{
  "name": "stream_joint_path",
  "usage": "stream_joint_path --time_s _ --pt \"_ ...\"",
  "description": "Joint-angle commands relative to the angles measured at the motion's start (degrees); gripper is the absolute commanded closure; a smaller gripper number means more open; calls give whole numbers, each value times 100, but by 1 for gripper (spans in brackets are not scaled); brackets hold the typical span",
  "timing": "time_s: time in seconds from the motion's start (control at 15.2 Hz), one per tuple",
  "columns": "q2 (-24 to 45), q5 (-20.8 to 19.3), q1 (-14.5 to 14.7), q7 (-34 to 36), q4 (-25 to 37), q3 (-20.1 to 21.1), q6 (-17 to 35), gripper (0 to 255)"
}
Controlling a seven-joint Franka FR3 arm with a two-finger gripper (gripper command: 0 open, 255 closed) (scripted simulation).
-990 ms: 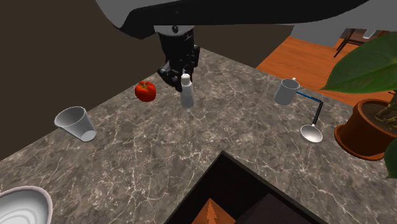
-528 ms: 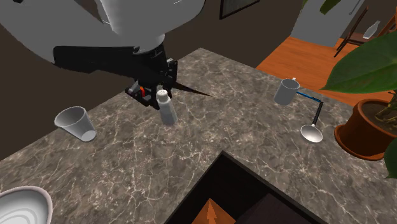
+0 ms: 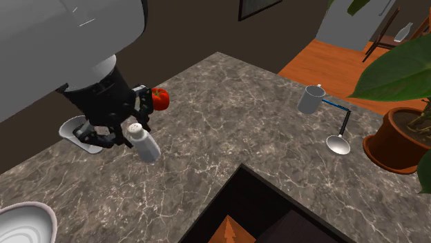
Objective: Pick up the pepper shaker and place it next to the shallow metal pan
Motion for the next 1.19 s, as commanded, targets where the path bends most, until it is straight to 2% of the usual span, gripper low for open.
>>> stream_joint_path --time_s 0.0,0.59,1.12 --pt "-5 -13 127 256 5 118 -41 255" --pt "431 -147 777 1459 580 678 -342 255" --pt "1226 -402 1452 2490 1638 1089 -778 255"
